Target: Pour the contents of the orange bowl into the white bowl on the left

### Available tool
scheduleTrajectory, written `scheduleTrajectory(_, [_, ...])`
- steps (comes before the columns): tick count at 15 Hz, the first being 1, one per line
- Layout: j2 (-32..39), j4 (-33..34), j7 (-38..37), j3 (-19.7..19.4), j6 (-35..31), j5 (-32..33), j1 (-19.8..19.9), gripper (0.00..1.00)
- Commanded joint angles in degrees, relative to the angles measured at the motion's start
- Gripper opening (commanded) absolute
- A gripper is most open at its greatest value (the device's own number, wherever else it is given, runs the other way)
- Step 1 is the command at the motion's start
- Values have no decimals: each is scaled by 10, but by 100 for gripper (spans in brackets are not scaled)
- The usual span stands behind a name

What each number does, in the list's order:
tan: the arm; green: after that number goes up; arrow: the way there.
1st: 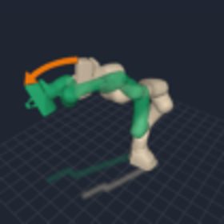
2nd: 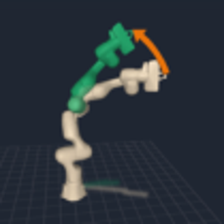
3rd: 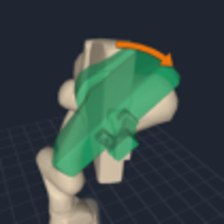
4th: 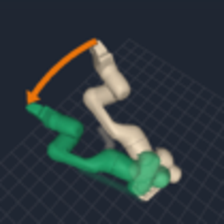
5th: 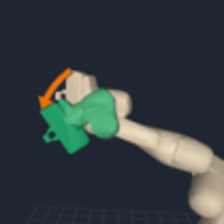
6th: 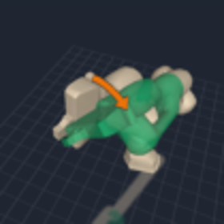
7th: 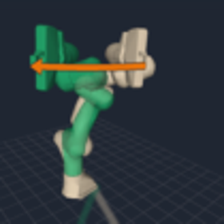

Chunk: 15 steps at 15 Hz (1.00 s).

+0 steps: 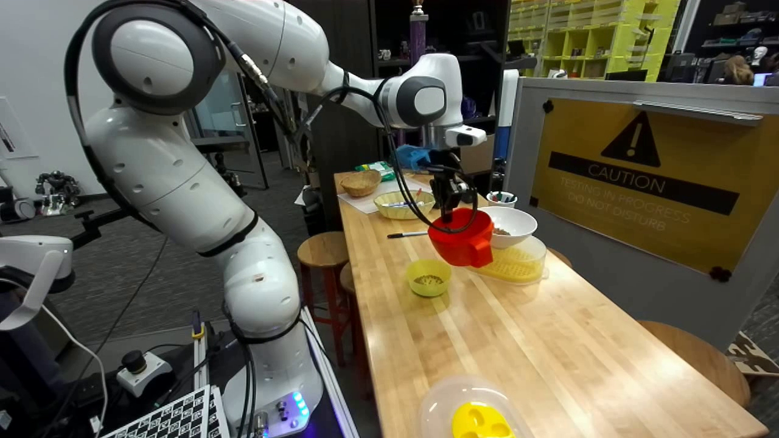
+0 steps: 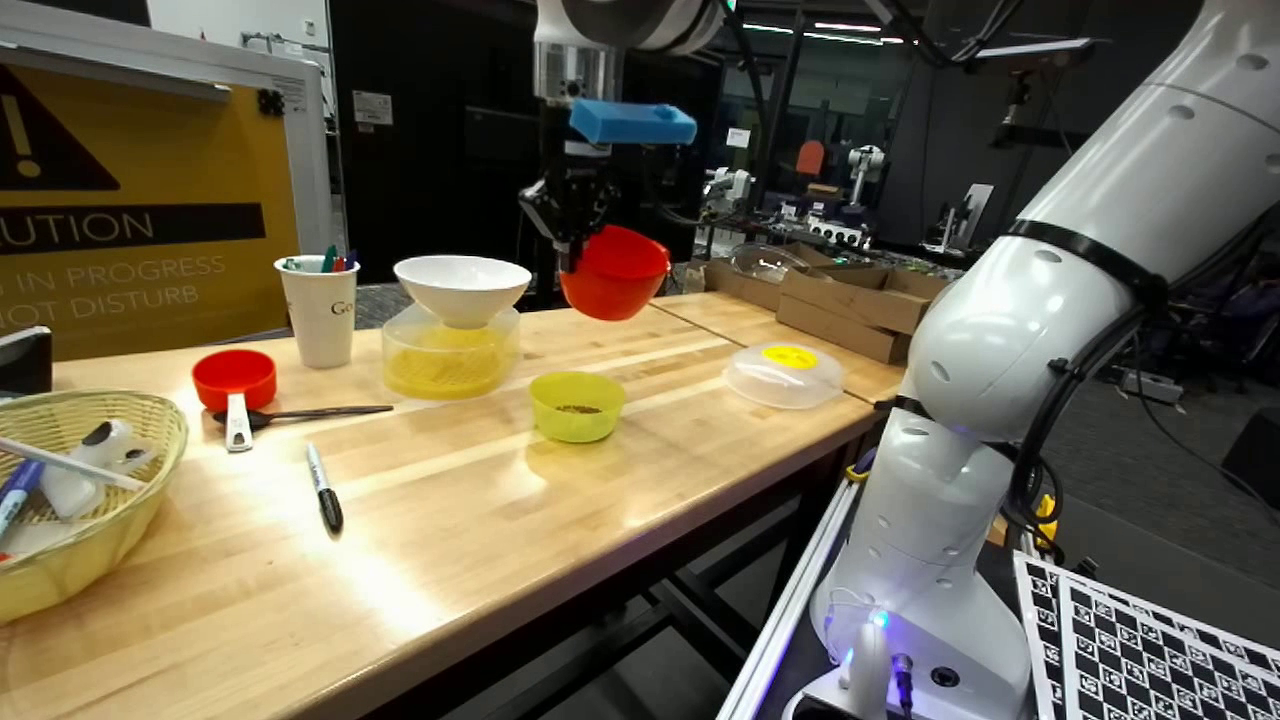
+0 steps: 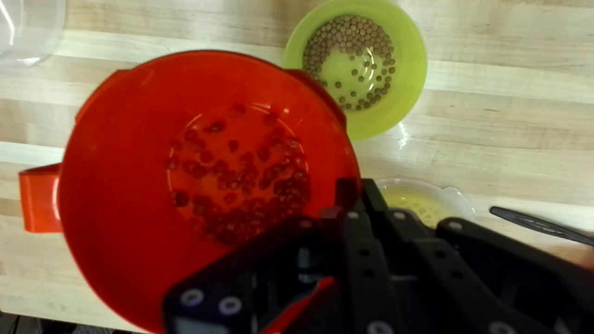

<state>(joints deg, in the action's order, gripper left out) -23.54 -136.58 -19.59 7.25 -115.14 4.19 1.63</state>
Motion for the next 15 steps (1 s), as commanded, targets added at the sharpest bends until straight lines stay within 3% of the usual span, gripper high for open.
scheduleTrajectory(1, [-3,17,7,3,5,21,-5,1])
scheduleTrajectory(15, [48,92,4,9,-8,31,-7,1])
